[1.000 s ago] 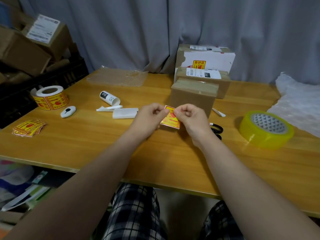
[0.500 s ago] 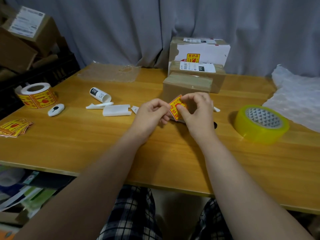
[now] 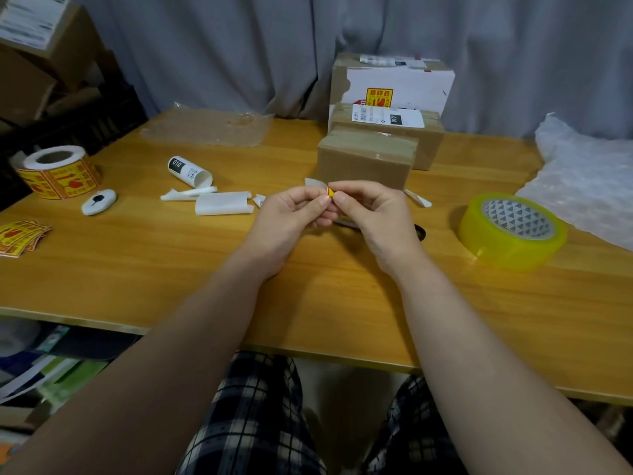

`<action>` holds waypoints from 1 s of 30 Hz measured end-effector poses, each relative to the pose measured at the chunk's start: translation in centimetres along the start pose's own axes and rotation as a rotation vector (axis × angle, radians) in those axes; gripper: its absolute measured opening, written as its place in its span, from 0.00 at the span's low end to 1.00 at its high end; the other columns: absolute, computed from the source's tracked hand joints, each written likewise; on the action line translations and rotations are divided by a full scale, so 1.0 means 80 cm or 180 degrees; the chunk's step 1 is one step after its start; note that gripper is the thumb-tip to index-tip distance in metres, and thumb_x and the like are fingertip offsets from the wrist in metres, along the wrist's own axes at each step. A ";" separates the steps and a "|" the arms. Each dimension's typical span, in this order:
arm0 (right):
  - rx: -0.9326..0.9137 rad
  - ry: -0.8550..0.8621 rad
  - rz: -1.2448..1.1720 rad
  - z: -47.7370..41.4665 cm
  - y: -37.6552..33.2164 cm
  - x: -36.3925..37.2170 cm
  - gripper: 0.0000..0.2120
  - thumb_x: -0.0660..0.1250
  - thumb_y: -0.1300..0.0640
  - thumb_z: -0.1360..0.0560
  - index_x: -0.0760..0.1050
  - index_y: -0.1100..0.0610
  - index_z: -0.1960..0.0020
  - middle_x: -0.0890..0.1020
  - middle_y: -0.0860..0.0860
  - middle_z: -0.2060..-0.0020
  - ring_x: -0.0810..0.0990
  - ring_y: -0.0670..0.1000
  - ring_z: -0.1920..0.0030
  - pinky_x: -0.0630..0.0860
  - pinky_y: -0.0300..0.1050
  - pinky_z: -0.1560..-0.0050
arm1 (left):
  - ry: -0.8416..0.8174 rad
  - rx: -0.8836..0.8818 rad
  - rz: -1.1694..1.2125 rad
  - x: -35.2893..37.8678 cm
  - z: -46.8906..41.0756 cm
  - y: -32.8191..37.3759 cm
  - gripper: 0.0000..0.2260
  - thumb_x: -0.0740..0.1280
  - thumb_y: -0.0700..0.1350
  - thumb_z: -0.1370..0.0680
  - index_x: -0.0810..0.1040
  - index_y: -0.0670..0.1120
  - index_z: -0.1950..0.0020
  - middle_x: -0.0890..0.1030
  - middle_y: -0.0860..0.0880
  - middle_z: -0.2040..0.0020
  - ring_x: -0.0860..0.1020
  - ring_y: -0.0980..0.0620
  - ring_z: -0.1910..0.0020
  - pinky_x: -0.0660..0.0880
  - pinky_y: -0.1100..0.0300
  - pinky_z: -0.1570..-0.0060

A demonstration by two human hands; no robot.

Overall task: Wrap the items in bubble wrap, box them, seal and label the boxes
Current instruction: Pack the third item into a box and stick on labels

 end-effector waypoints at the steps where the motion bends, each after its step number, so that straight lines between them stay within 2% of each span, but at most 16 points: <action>1: 0.0014 -0.0003 0.0002 0.000 0.000 0.000 0.08 0.68 0.65 0.25 0.82 0.58 0.48 0.84 0.53 0.54 0.83 0.52 0.50 0.79 0.50 0.45 | 0.0009 0.0011 -0.0014 0.000 0.000 0.000 0.05 0.64 0.36 0.22 0.80 0.42 0.52 0.83 0.48 0.61 0.80 0.55 0.60 0.77 0.65 0.56; 6: 0.0153 -0.0045 -0.0166 0.001 0.000 0.001 0.07 0.68 0.65 0.24 0.81 0.59 0.49 0.84 0.59 0.54 0.82 0.60 0.50 0.80 0.56 0.46 | 0.0134 0.0049 0.0051 0.000 0.002 0.002 0.04 0.65 0.35 0.23 0.79 0.40 0.53 0.83 0.48 0.63 0.80 0.55 0.63 0.77 0.66 0.58; 10: 0.0224 -0.0044 -0.0155 0.000 0.001 0.003 0.06 0.68 0.63 0.24 0.82 0.58 0.49 0.85 0.56 0.54 0.83 0.55 0.50 0.79 0.54 0.44 | 0.0222 0.0123 0.0039 -0.001 0.002 0.005 0.04 0.66 0.35 0.24 0.79 0.41 0.53 0.83 0.48 0.64 0.80 0.55 0.63 0.77 0.66 0.59; 13: 0.0297 -0.0035 -0.0240 -0.003 -0.001 0.003 0.07 0.67 0.63 0.24 0.81 0.61 0.48 0.84 0.58 0.54 0.83 0.56 0.50 0.79 0.54 0.44 | 0.0254 0.0202 -0.0201 0.001 -0.001 0.010 0.04 0.65 0.36 0.23 0.80 0.42 0.53 0.82 0.49 0.63 0.78 0.55 0.63 0.76 0.66 0.59; 16: 0.0280 -0.0065 -0.0239 -0.009 -0.008 0.001 0.08 0.69 0.62 0.25 0.81 0.63 0.48 0.85 0.57 0.54 0.84 0.54 0.51 0.80 0.50 0.46 | 0.0293 0.0365 -0.0506 0.007 -0.005 0.019 0.07 0.64 0.36 0.22 0.80 0.43 0.54 0.80 0.47 0.64 0.76 0.56 0.65 0.75 0.67 0.60; 19: 0.0290 -0.0101 -0.0268 -0.016 -0.017 -0.006 0.04 0.70 0.63 0.26 0.81 0.61 0.51 0.85 0.54 0.59 0.84 0.51 0.56 0.79 0.43 0.53 | 0.0196 0.0437 -0.0720 0.012 -0.009 0.028 0.06 0.63 0.35 0.22 0.80 0.40 0.52 0.79 0.46 0.63 0.76 0.57 0.65 0.74 0.67 0.61; 23: 0.0282 -0.0088 -0.0164 -0.021 -0.027 -0.015 0.05 0.68 0.65 0.25 0.81 0.64 0.51 0.84 0.58 0.59 0.84 0.53 0.57 0.81 0.45 0.53 | 0.0160 0.0442 -0.0960 0.021 -0.016 0.040 0.06 0.63 0.36 0.22 0.77 0.42 0.56 0.77 0.48 0.65 0.75 0.56 0.66 0.73 0.65 0.63; 25: 0.0280 -0.0056 -0.0104 -0.022 -0.034 -0.015 0.05 0.67 0.65 0.24 0.81 0.64 0.52 0.84 0.55 0.61 0.84 0.49 0.60 0.80 0.40 0.57 | 0.0165 0.0464 -0.1070 0.024 -0.018 0.047 0.07 0.63 0.36 0.22 0.75 0.44 0.59 0.75 0.46 0.66 0.73 0.53 0.65 0.72 0.62 0.62; 27: 0.0309 0.0050 -0.0008 -0.023 -0.040 -0.014 0.04 0.67 0.65 0.24 0.81 0.62 0.55 0.83 0.53 0.64 0.82 0.45 0.64 0.77 0.36 0.63 | 0.0164 0.0465 -0.1218 0.025 -0.017 0.051 0.07 0.62 0.35 0.22 0.74 0.44 0.59 0.76 0.45 0.64 0.74 0.51 0.63 0.72 0.61 0.62; 30: 0.0545 0.0366 0.0066 -0.027 -0.044 -0.019 0.05 0.67 0.62 0.23 0.81 0.58 0.56 0.83 0.51 0.63 0.81 0.42 0.65 0.74 0.33 0.66 | 0.0257 0.0321 -0.1130 0.013 -0.016 0.055 0.09 0.60 0.35 0.22 0.73 0.45 0.60 0.77 0.47 0.64 0.76 0.55 0.63 0.73 0.64 0.62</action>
Point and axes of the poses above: each hand's wrist, its own z-axis away from the middle knuckle, its own x-axis out of the palm, y = z × x, the point moved 2 cm from there along -z, towards the middle knuckle
